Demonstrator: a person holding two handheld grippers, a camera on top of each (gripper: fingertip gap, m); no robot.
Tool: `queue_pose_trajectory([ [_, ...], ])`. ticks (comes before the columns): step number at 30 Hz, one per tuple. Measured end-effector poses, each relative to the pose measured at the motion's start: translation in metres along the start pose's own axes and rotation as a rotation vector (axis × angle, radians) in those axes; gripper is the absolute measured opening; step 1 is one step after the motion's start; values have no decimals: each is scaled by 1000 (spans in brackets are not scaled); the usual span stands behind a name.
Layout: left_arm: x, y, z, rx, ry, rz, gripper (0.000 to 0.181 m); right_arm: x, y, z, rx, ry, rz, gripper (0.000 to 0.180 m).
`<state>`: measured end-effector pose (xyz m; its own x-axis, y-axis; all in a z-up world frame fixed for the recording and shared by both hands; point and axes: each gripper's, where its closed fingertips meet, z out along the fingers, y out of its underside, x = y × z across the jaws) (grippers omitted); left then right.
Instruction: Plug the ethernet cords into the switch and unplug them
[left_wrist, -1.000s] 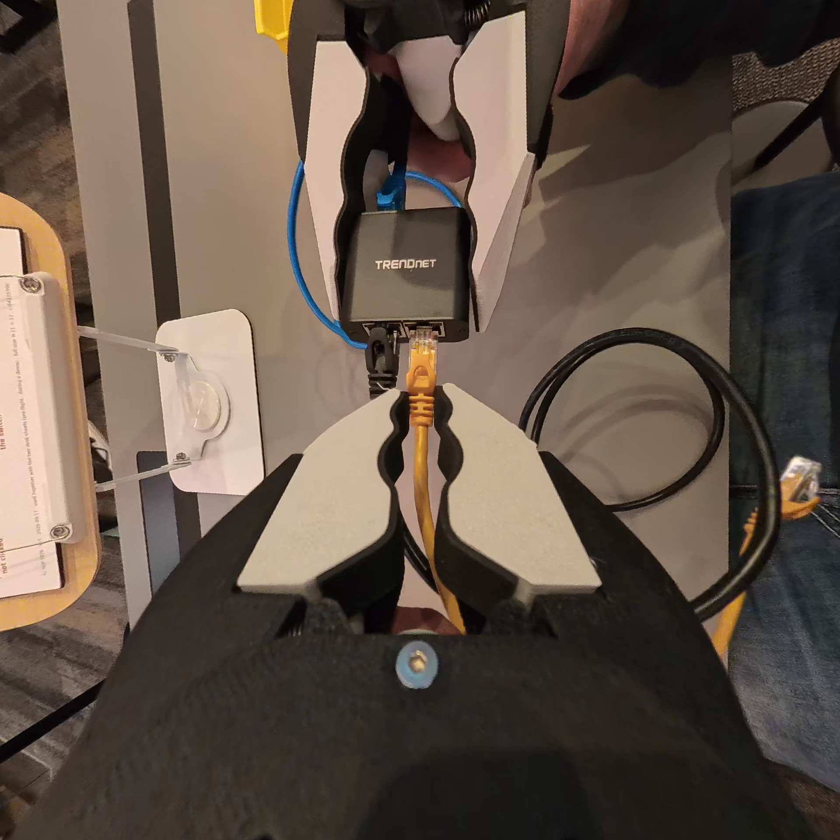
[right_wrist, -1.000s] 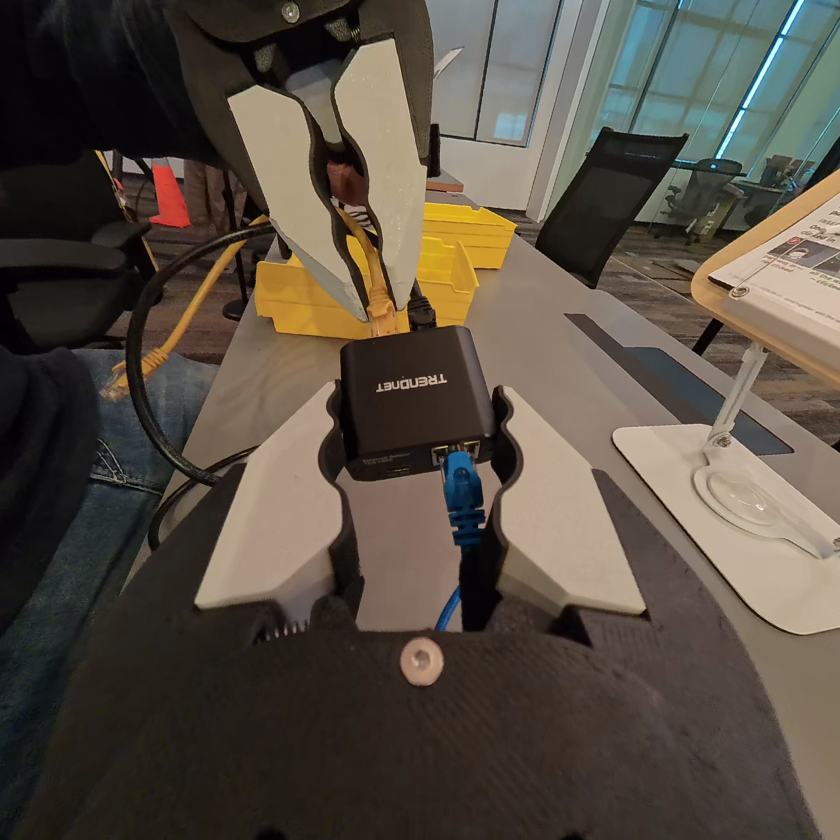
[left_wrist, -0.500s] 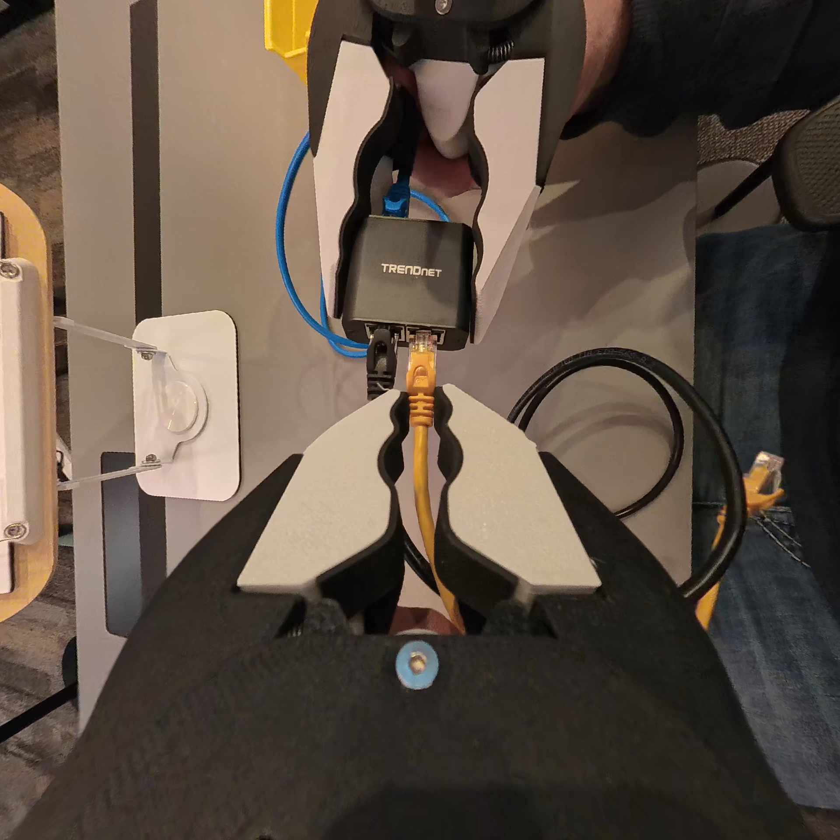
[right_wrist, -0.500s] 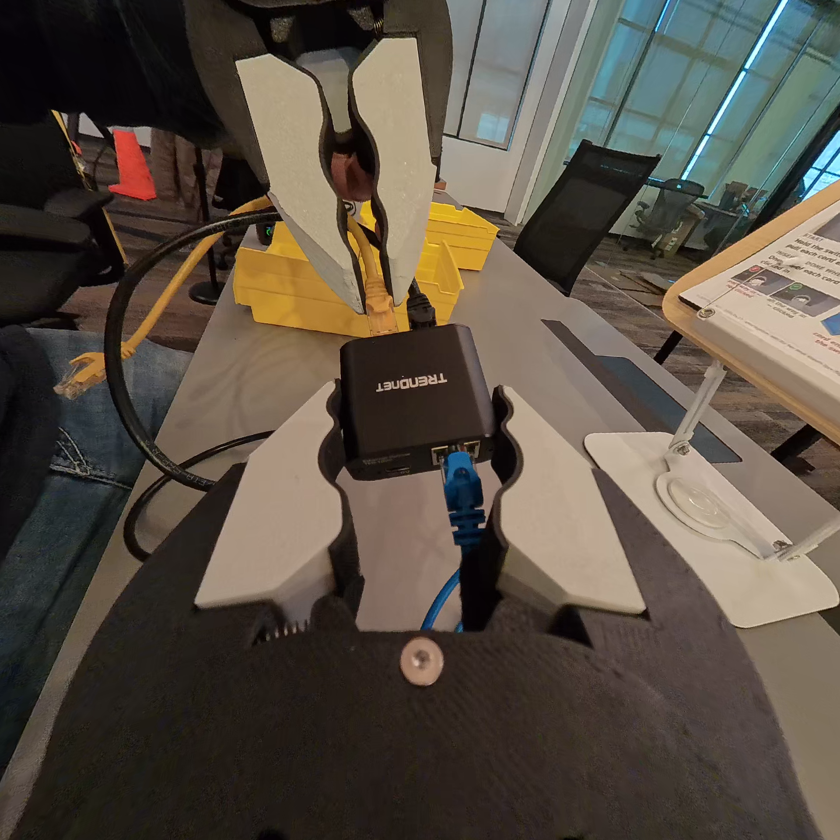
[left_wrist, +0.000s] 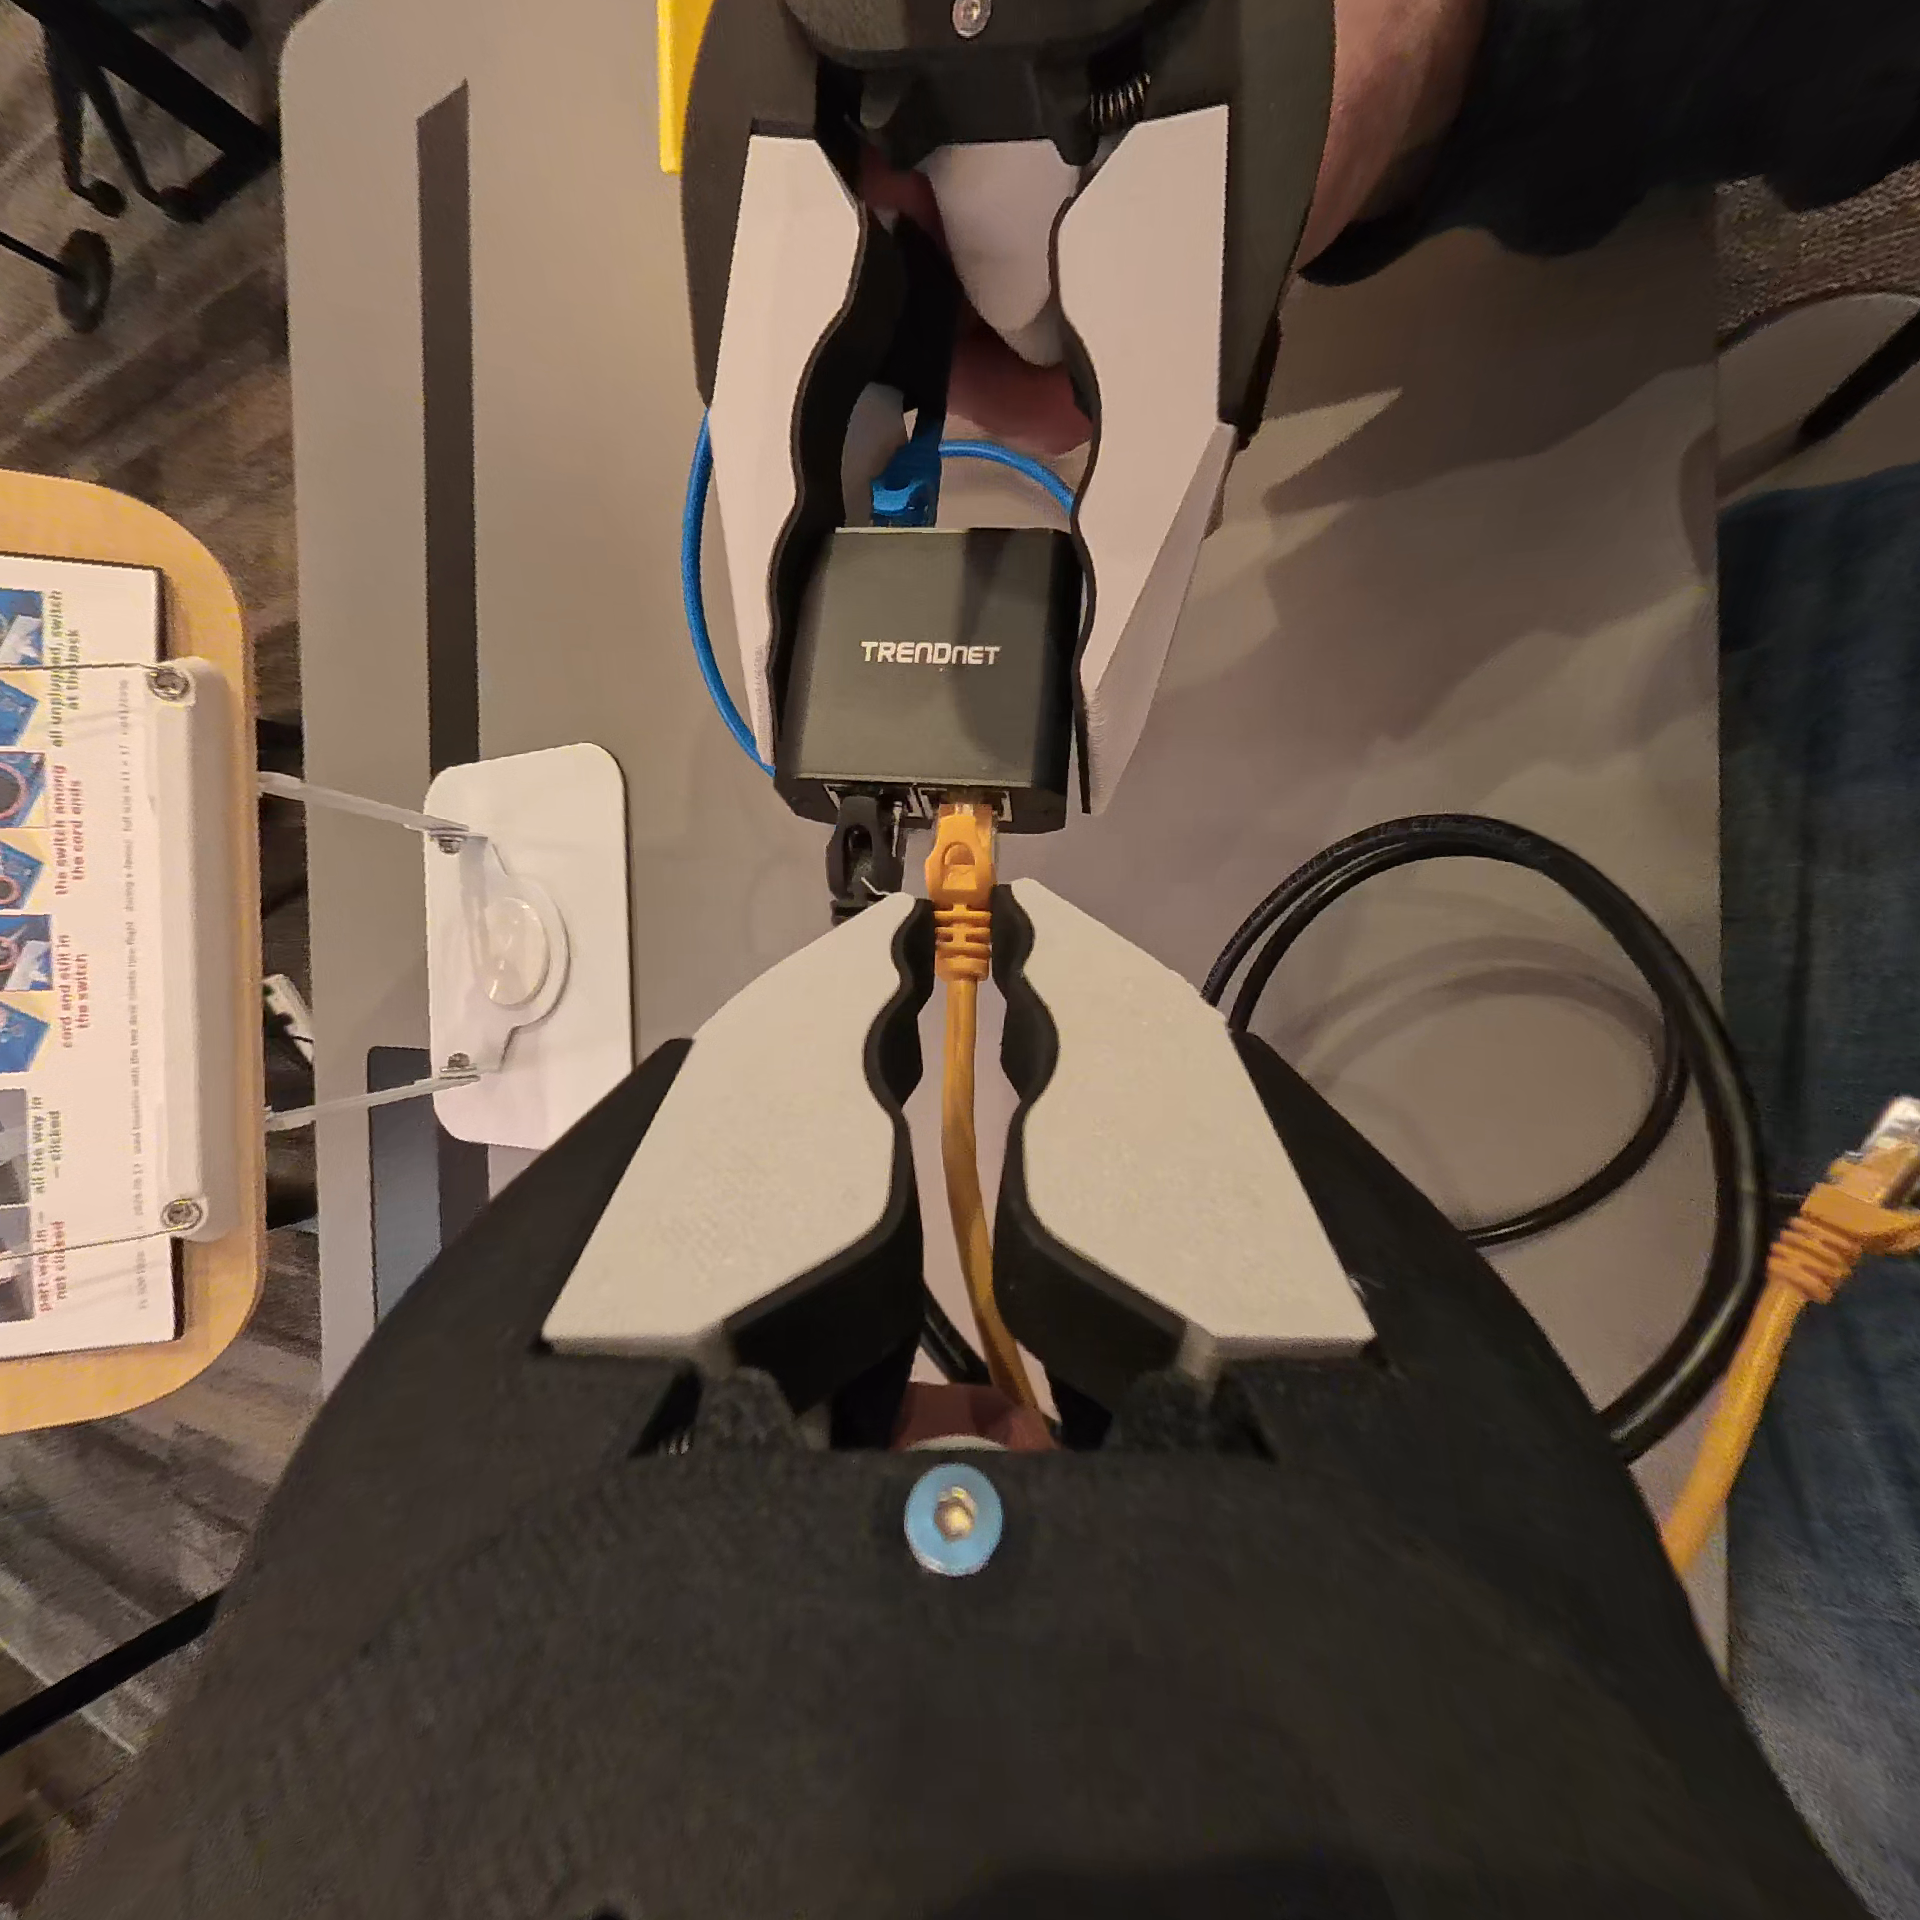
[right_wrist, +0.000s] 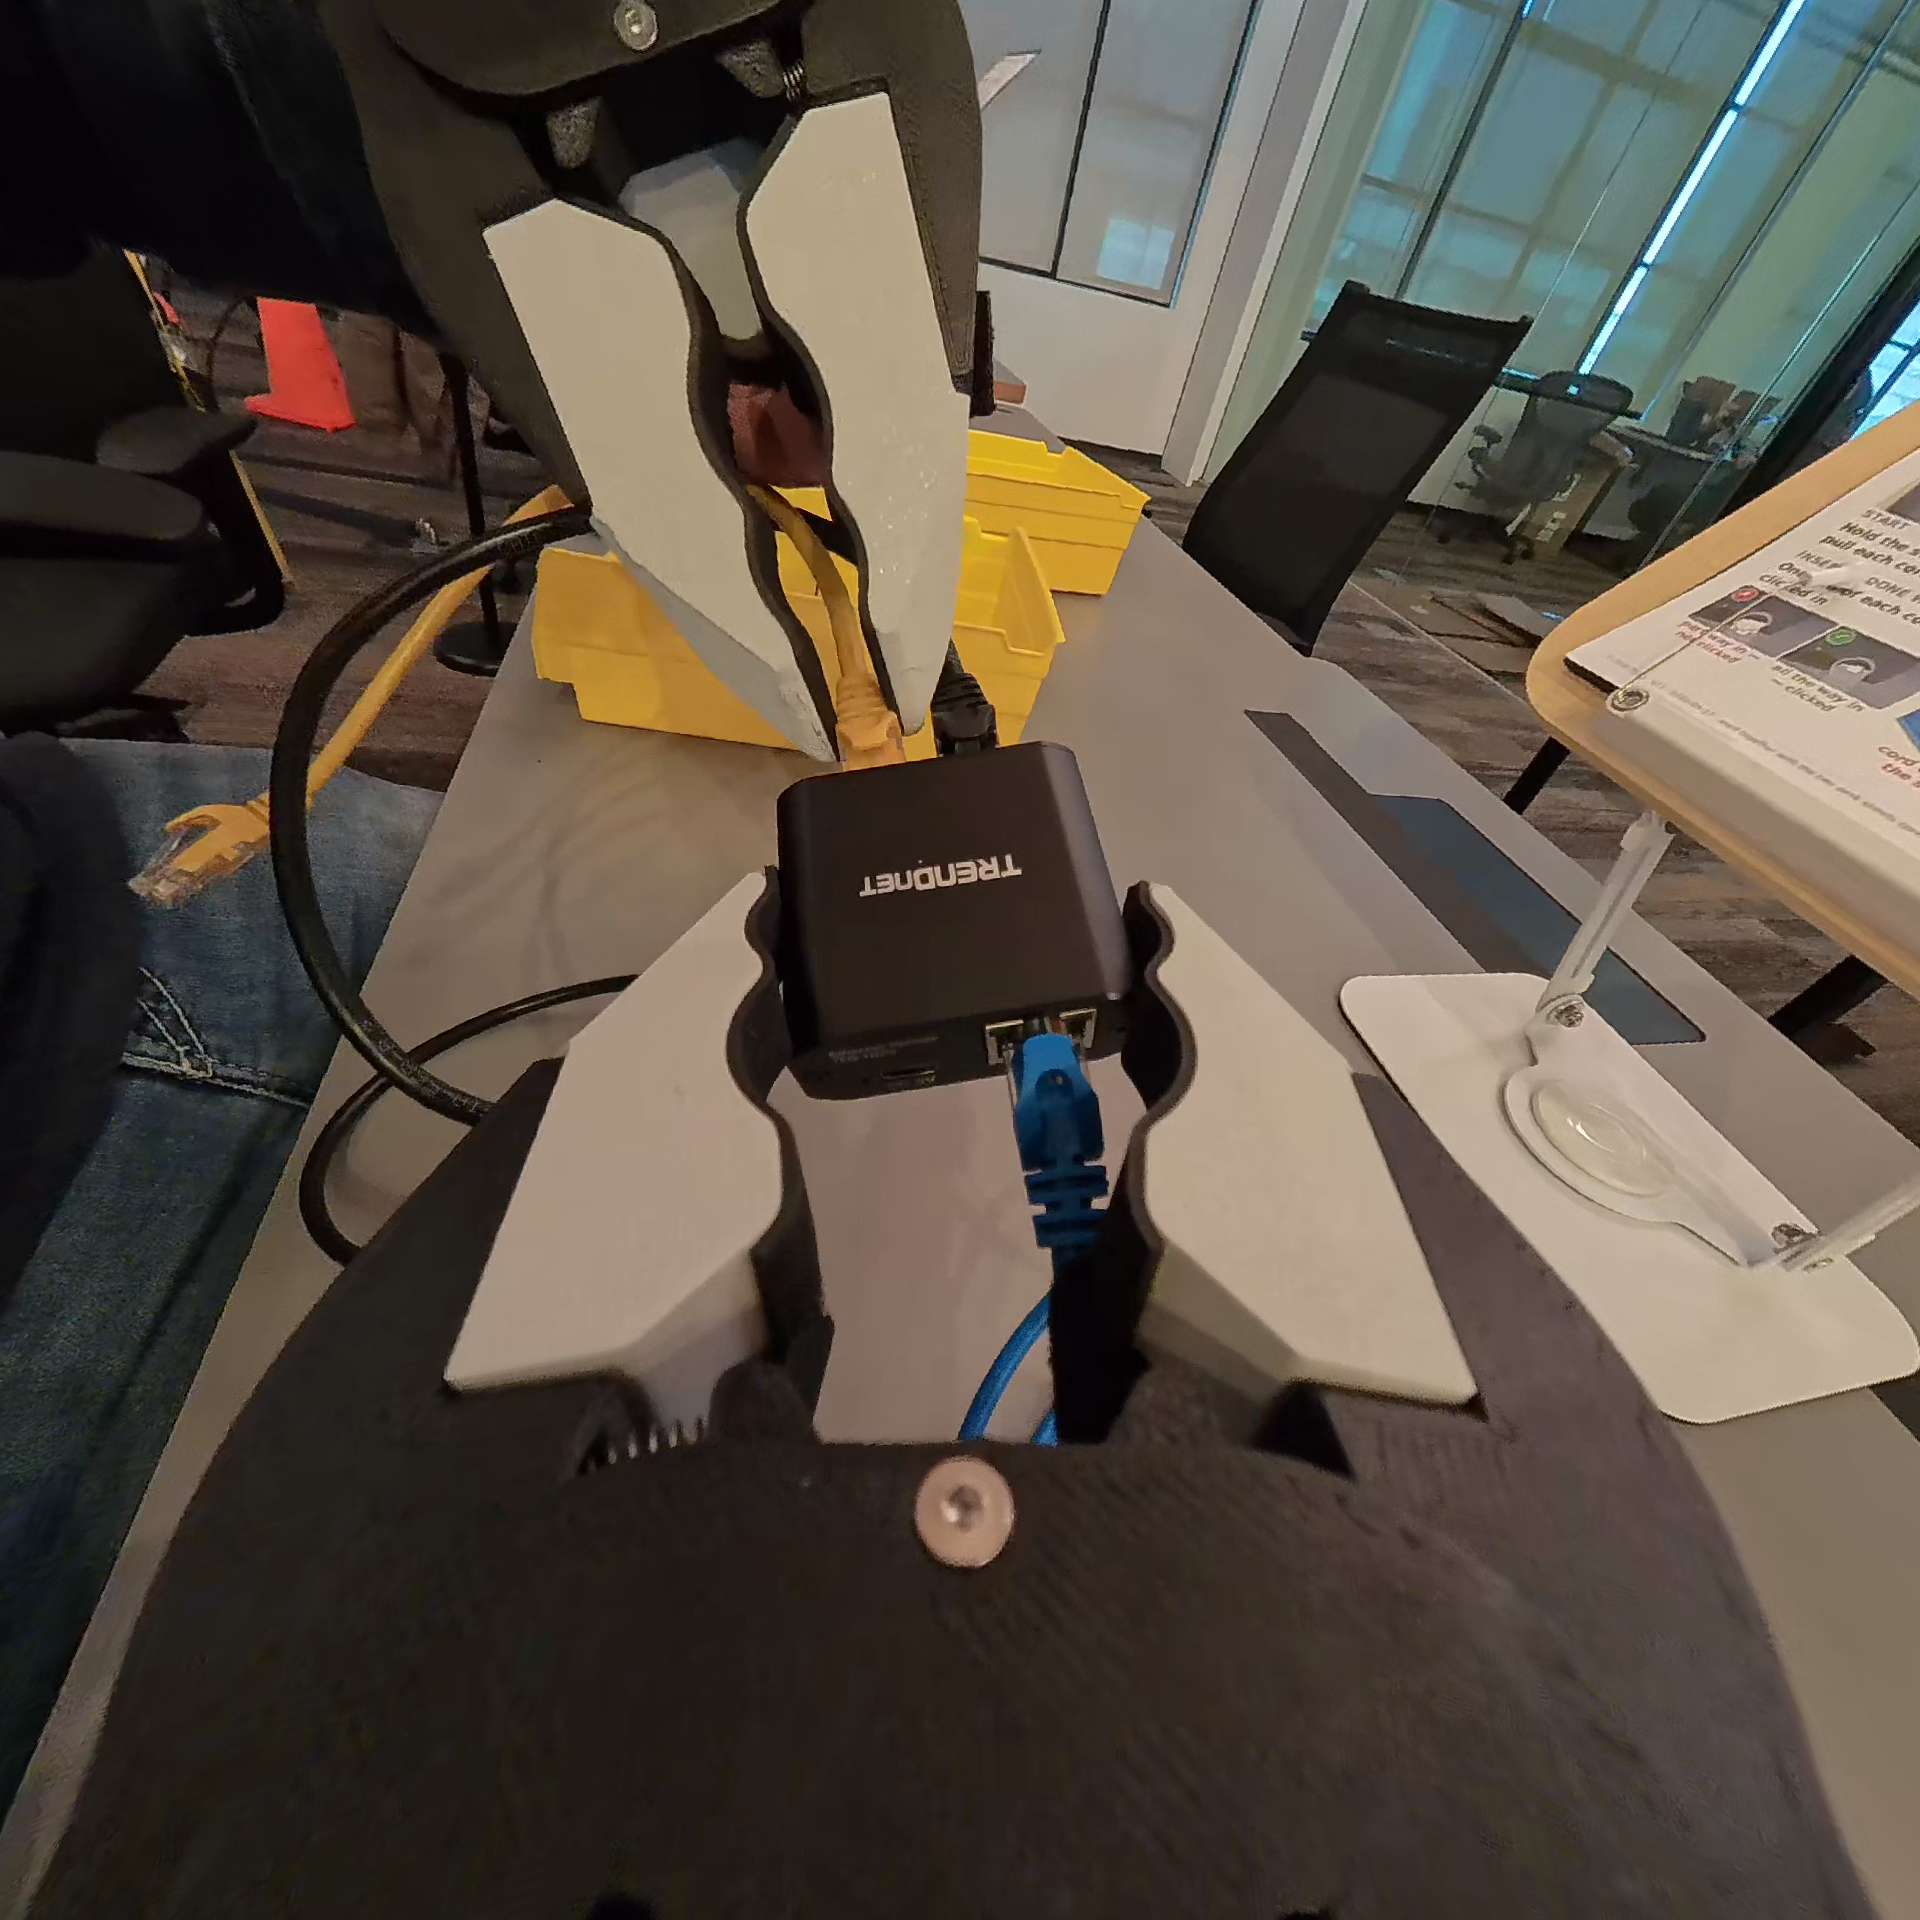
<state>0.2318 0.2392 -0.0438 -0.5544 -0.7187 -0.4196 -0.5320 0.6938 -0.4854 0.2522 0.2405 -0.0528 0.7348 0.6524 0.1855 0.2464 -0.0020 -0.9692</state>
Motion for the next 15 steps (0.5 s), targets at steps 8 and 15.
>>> queue_pose_trajectory([
  [8,-5,-2,3,11,-51,9,10,5,-1,0,-39,-6,22,62],
  [15,-3,5,1,-36,-53,18,11,2,2,6,-69,-7,38,62],
])
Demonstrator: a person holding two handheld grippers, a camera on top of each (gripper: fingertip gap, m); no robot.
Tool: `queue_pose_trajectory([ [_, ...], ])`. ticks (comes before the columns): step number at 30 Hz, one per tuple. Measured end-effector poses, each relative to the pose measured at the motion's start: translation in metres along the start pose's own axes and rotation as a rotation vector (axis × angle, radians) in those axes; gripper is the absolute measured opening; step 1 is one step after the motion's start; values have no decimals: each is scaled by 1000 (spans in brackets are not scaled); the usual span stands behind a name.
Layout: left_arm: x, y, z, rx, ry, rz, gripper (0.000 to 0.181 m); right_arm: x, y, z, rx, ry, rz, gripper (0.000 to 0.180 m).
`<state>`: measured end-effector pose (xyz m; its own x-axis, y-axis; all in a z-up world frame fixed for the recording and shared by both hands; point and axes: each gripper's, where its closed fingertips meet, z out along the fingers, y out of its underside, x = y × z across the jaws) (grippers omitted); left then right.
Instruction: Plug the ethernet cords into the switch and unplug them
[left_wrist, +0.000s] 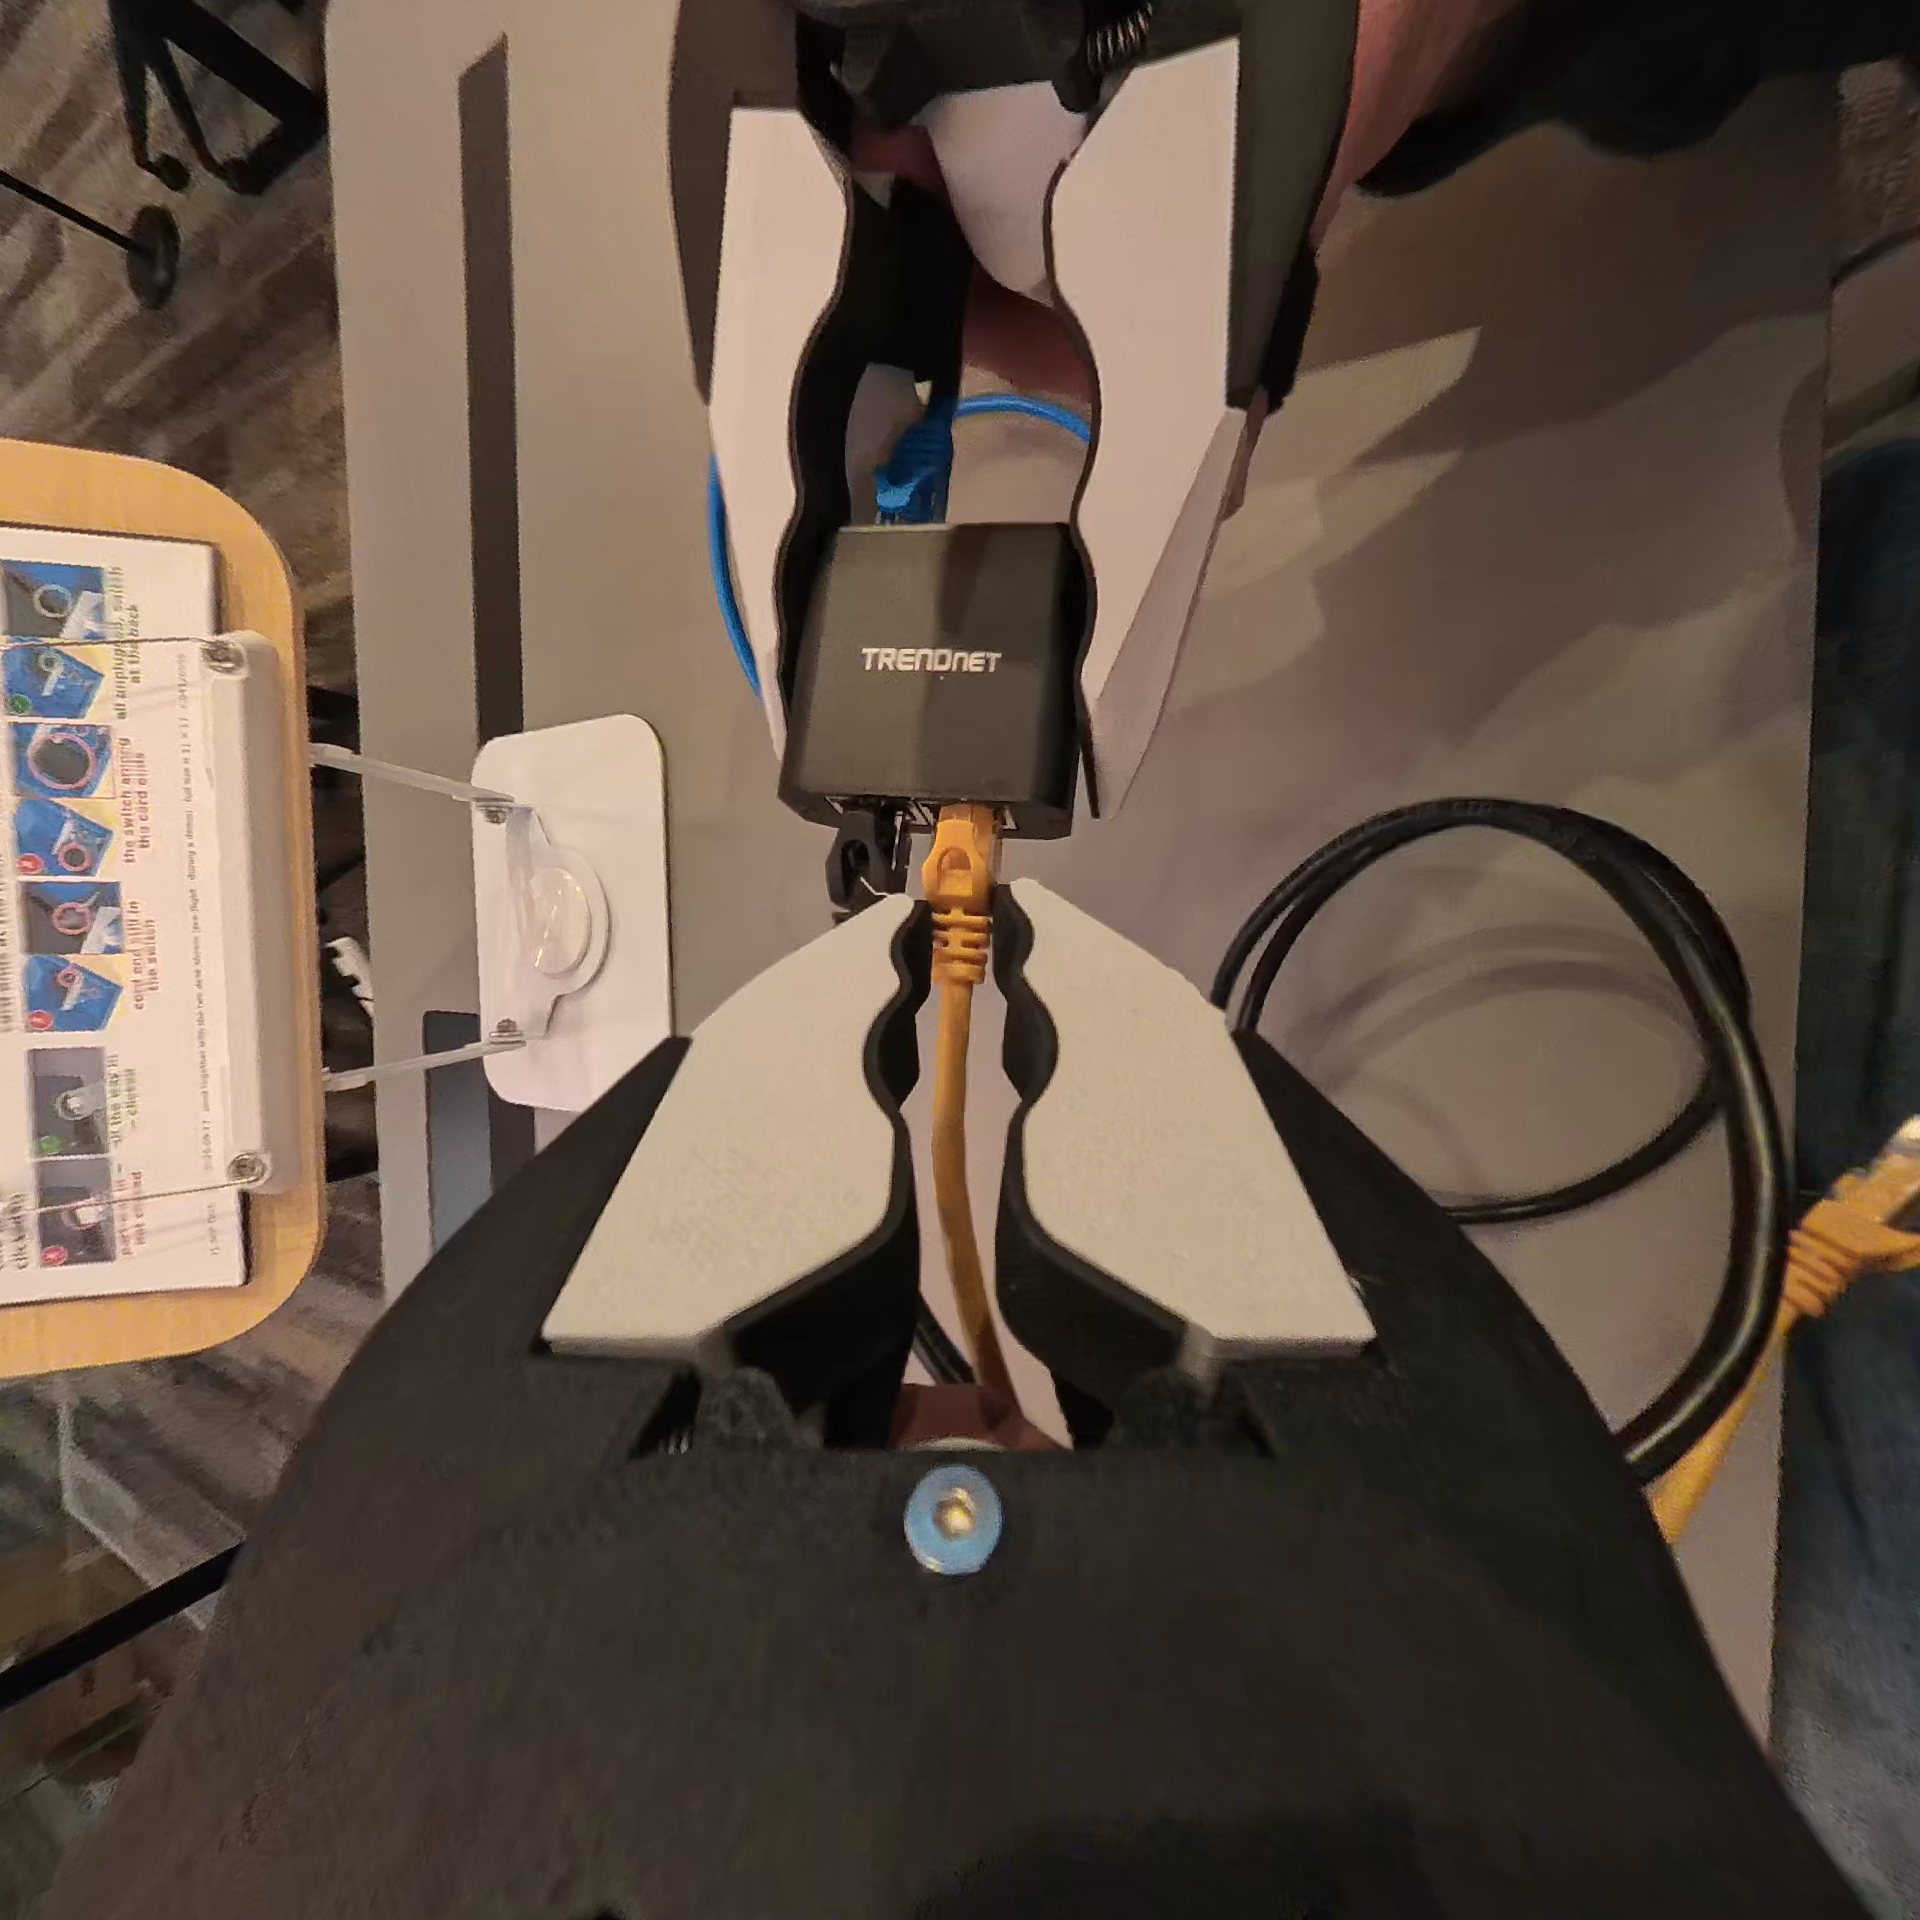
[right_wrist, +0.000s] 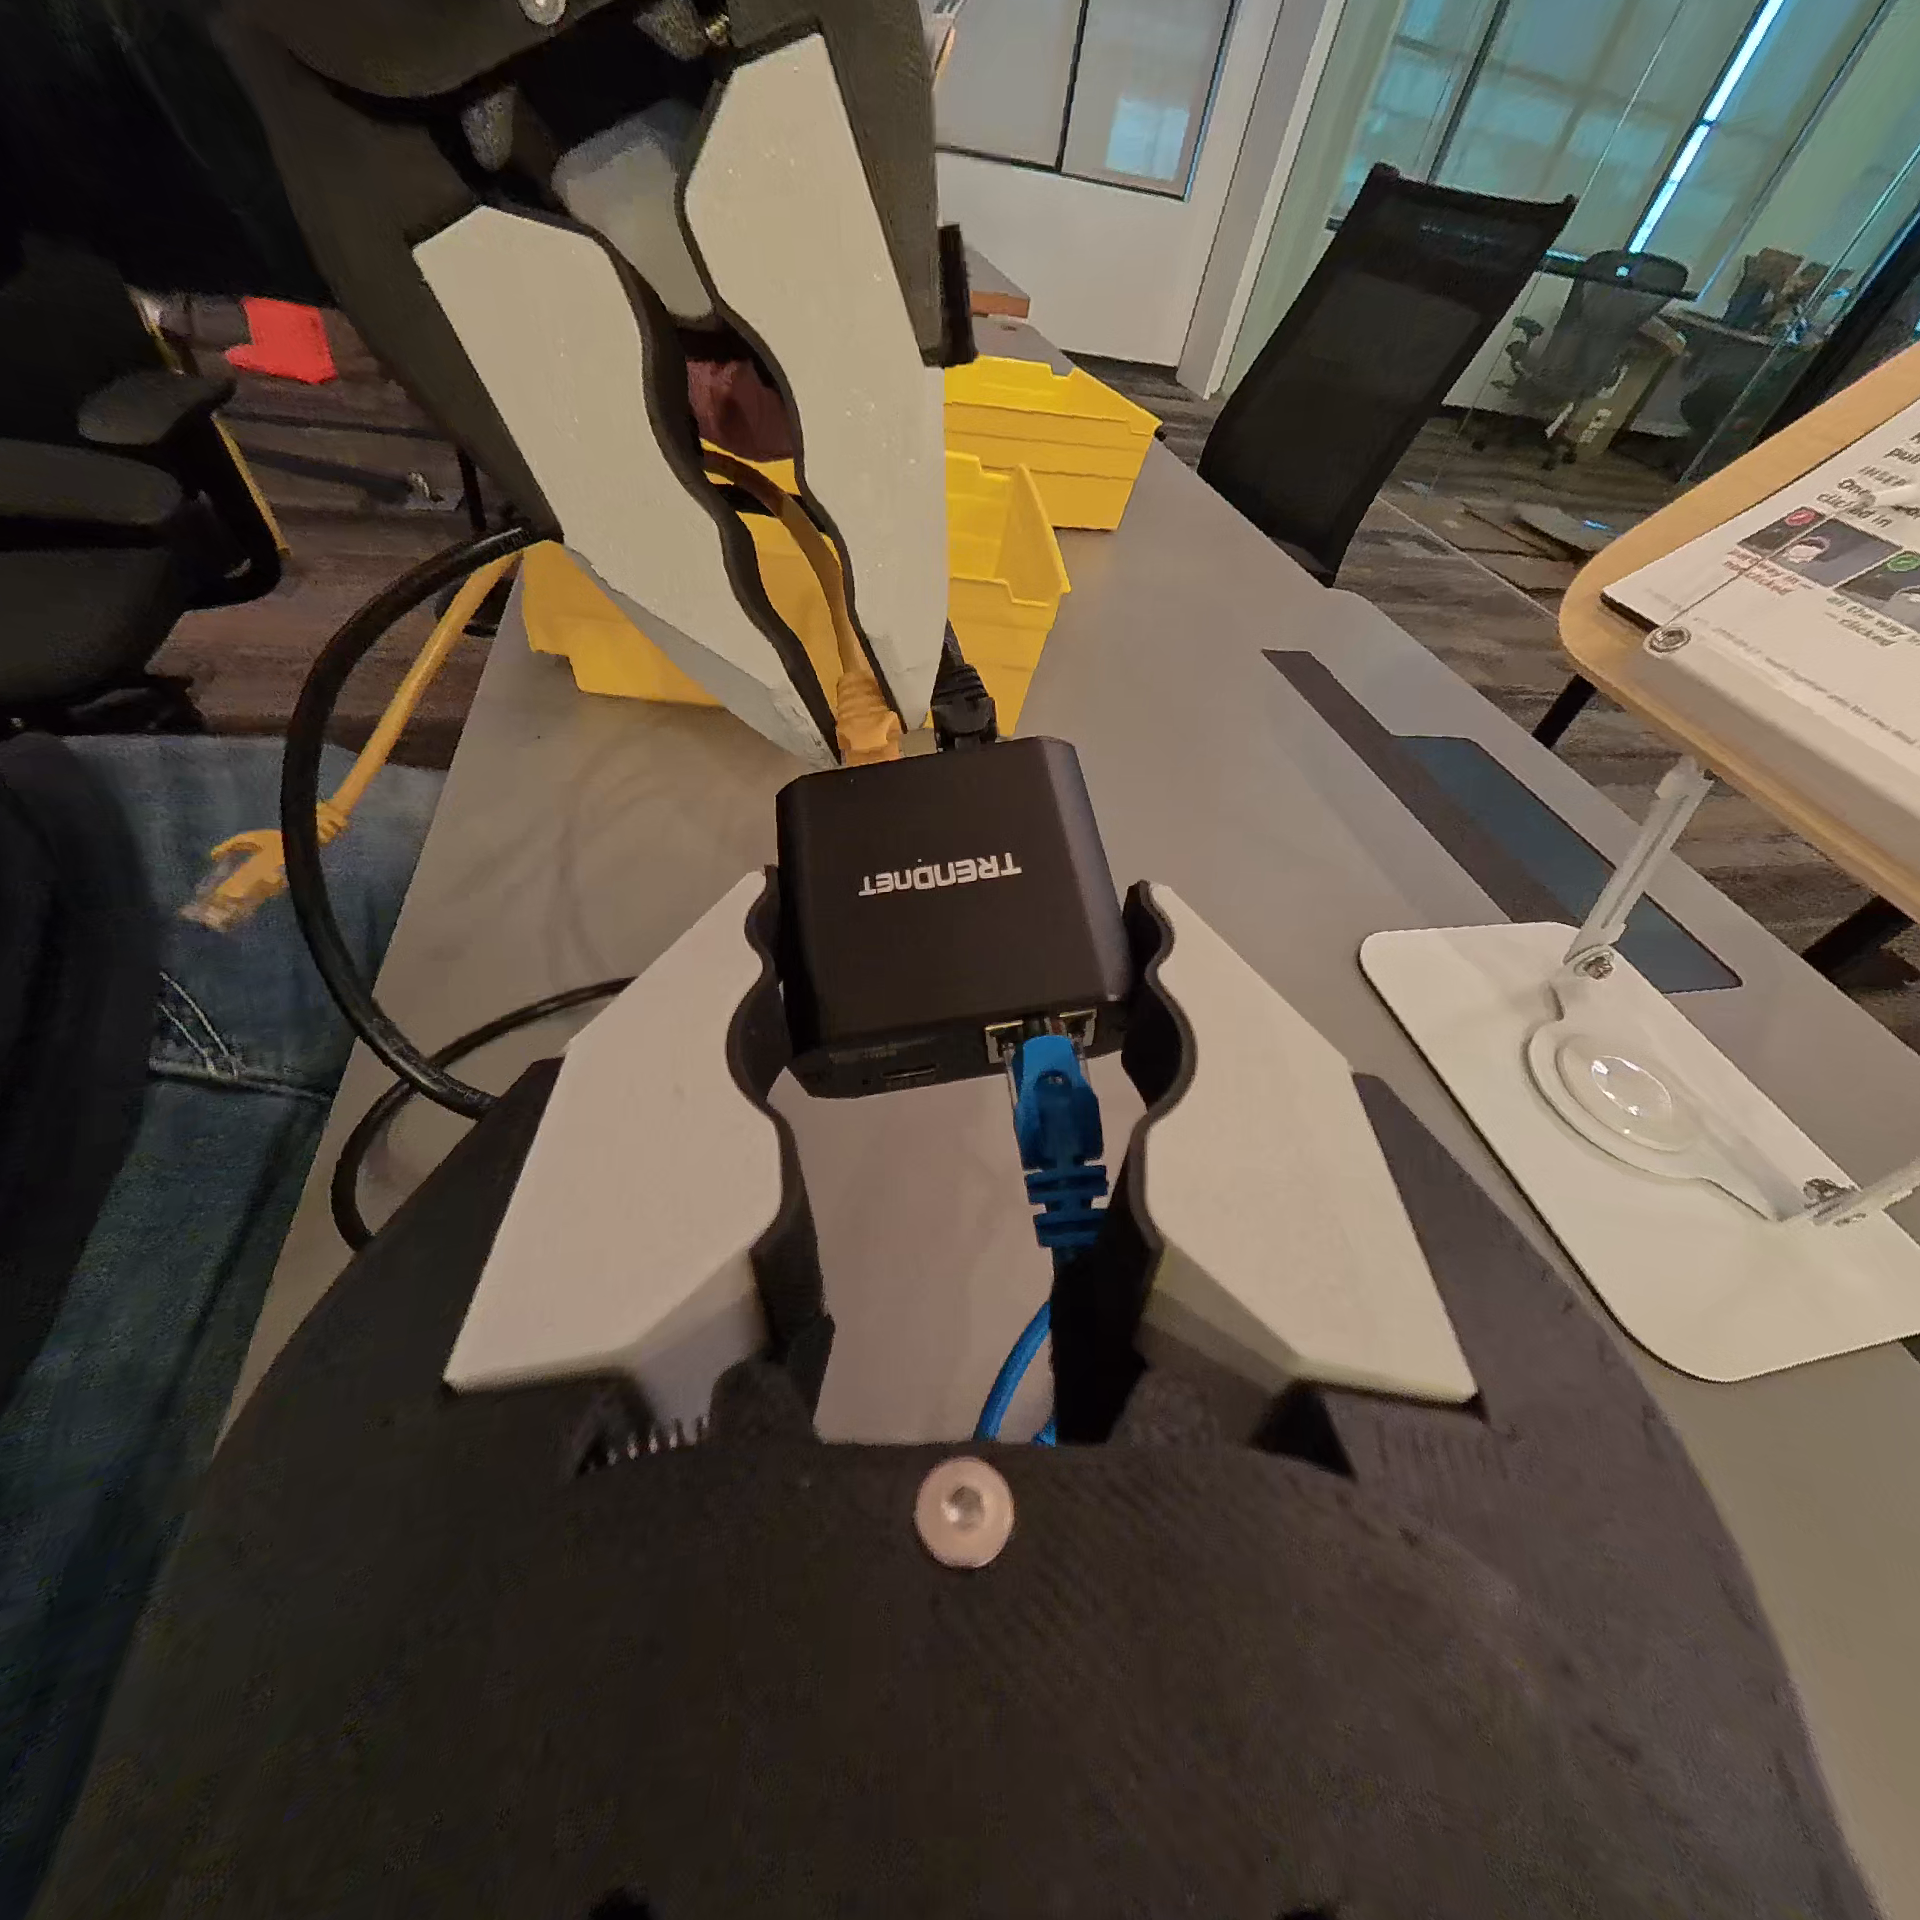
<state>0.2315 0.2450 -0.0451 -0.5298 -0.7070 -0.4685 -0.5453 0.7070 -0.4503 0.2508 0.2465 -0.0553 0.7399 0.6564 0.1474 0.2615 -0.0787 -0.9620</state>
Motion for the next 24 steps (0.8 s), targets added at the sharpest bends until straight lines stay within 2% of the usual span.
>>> queue_pose_trajectory([
  [2,-5,-3,-10,24,-42,4,12,0,-6,0,22,3,28,62],
  [6,-26,-12,-52,128,-239,3,17,4,-7,-2,-24,48,27,62],
  [8,-36,-3,-73,117,-355,7,19,6,-13,-5,-22,69,35,62],
  [11,-44,7,-110,202,-464,-89,19,7,-30,-9,-30,99,23,62],
  [14,-50,25,-147,287,-570,-204,15,7,-50,-15,-39,127,20,62],
  [17,-47,45,-176,295,-693,-244,9,15,-77,-32,-27,174,28,62],
  [20,-31,62,-176,265,-693,-276,11,25,-106,-51,-18,220,19,62],
  [24,-8,85,-147,219,-625,-330,13,39,-149,-82,-7,284,-25,62],
])
